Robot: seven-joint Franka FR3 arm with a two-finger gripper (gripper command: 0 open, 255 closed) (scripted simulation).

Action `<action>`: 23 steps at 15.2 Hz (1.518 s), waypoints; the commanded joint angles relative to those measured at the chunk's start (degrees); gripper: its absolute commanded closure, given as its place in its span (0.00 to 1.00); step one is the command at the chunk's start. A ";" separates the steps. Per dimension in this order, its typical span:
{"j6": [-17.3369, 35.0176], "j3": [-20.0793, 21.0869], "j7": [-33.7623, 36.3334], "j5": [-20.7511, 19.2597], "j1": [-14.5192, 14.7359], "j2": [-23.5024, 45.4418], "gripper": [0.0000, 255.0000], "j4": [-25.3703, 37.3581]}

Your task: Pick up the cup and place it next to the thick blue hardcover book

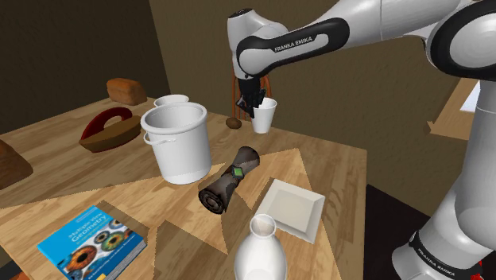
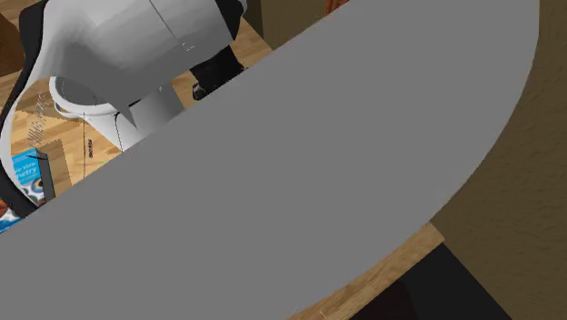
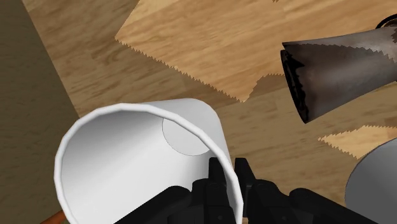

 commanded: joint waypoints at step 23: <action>-10.16 4.04 9.03 -0.23 7.57 -0.50 1.00 7.16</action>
